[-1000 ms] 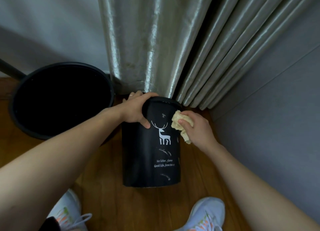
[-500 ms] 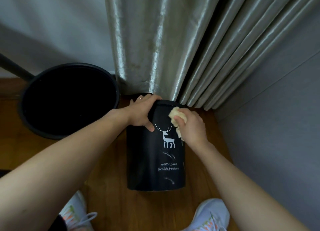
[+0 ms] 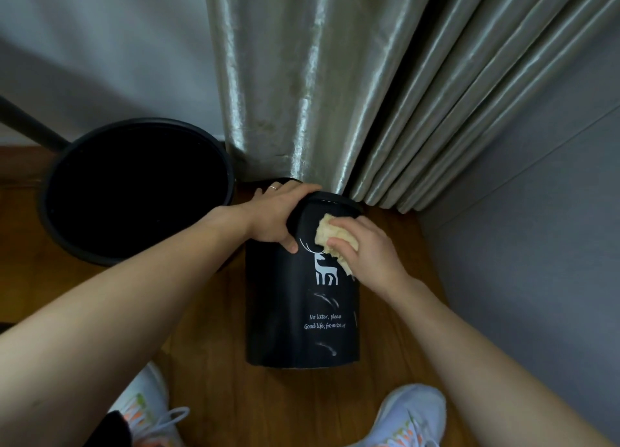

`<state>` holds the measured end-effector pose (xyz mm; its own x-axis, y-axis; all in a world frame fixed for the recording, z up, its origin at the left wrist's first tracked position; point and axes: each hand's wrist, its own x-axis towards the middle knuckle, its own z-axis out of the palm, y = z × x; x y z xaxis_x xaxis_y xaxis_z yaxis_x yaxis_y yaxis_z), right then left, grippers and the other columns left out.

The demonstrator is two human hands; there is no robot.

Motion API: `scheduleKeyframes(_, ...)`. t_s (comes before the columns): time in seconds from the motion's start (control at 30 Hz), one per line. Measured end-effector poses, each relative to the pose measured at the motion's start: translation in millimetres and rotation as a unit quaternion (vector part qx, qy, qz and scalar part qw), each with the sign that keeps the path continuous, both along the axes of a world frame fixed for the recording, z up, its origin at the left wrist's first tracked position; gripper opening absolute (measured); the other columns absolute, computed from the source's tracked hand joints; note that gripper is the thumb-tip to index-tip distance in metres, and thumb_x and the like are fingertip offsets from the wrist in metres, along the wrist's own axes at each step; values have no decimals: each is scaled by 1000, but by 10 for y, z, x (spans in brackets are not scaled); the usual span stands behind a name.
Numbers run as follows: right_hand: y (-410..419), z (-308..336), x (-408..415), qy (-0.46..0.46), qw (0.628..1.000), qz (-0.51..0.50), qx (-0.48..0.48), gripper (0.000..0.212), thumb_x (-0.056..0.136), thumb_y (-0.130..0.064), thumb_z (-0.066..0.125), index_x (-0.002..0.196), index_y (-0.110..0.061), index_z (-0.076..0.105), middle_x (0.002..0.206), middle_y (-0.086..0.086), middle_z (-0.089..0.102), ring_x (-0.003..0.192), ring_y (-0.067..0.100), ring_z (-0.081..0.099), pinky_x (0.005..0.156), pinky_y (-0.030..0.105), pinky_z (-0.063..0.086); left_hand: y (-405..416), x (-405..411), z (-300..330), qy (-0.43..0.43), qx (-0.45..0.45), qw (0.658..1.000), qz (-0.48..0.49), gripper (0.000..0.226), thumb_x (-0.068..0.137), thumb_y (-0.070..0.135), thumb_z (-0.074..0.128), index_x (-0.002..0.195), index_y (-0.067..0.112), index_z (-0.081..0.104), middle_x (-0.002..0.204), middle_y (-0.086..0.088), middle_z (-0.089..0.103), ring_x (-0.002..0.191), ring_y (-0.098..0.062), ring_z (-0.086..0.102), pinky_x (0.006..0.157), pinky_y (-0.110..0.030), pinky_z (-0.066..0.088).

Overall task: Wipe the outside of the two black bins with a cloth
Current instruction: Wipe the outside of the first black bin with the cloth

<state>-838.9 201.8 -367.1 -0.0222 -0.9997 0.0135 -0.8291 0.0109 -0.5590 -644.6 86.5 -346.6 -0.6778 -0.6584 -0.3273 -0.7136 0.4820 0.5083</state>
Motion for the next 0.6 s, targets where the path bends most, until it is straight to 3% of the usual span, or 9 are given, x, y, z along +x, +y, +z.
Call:
scheduleKeyframes(0.2,-14,19,-53,7,1000,9,3,34,91,-35,66,124,-26,64,105,0,56,99,21,57,85,35,46,129,-38,-36,-1,-22,1000,-3,133,53,43,90,153,37,2,153,-2,16,144,-29,8,114,-64,-4)
scheduleKeyframes(0.37,43,31,-22,11,1000,23,-1,34,91,-36,65,124,-27,64,103,-3,54,97,19,56,83,34,46,77,-31,-47,-14,-33,999,-15,136,52,45,91,153,34,2,153,-3,17,144,-31,11,115,-64,0)
scheduleKeyframes(0.53,364,40,-30,41,989,140,7,39,90,-44,57,123,-26,65,98,-4,52,85,17,56,71,38,51,48,-50,-59,-23,-39,998,-31,135,52,45,91,153,35,1,155,-2,16,144,-30,10,115,-63,3)
scheduleKeyframes(0.6,264,53,-71,65,987,144,3,37,92,-42,57,125,-26,64,99,-3,52,86,19,56,72,40,51,45,-61,-61,-27,-41,998,-37,135,53,44,91,153,34,1,156,-2,15,145,-30,9,115,-63,3)
